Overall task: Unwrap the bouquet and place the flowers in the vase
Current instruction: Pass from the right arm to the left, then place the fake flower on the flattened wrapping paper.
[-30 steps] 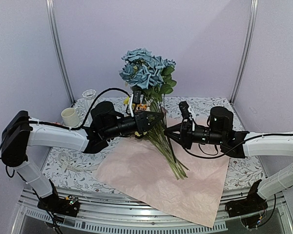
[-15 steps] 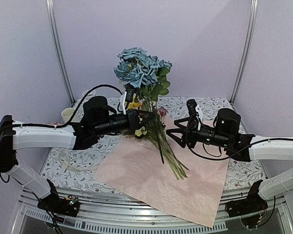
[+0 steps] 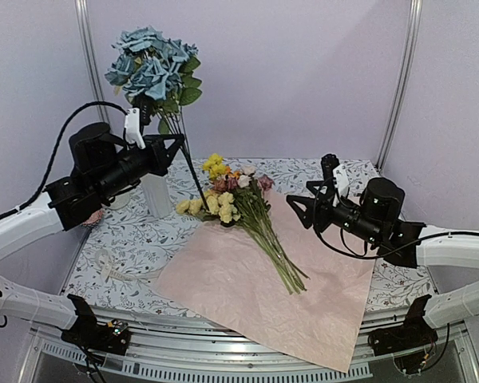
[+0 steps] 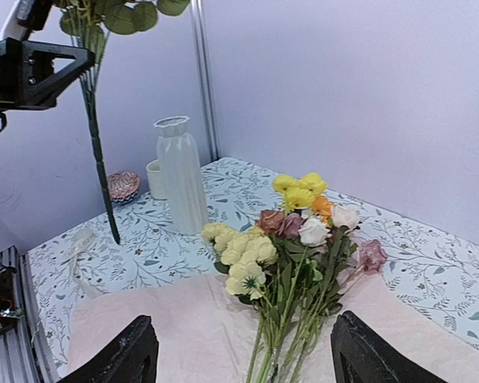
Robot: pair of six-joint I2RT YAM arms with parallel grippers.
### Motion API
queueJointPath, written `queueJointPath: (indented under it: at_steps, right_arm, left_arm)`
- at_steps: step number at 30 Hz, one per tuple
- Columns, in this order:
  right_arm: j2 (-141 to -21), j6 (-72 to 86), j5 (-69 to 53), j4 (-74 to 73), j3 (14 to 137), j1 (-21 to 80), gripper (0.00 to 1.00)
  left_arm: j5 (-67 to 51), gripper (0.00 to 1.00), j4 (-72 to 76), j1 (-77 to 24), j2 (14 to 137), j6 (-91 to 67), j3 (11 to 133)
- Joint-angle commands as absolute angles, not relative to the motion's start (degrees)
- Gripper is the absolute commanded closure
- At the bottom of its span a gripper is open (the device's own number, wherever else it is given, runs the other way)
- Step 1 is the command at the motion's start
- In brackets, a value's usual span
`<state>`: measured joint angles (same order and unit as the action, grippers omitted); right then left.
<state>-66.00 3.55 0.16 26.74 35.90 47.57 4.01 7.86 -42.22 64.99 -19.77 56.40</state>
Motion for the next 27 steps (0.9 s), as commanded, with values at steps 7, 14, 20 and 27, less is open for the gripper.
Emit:
queueJointPath:
  at_steps: [7,14,20,27]
  right_arm:
    - [-67.9,2.1,17.0,34.7,28.6,47.8,0.23]
    - [-72.4,3.1,20.2,39.6,26.1,47.7,0.15]
    - [-75.1,4.0,21.2,39.6,27.3,47.8,0.01]
    - [-76.1,3.8,21.4,39.5,28.0,47.7,0.01]
  left_arm:
    - [18.8,1.00,2.6,-37.4,59.8,-6.7,63.9]
    - [19.9,1.00,1.8,-32.6,64.2,-5.1,69.6]
    - [19.3,1.00,2.3,-28.9,66.9,-3.8,74.2]
    - [17.2,1.00,2.0,-26.1,69.2,-3.6,76.8]
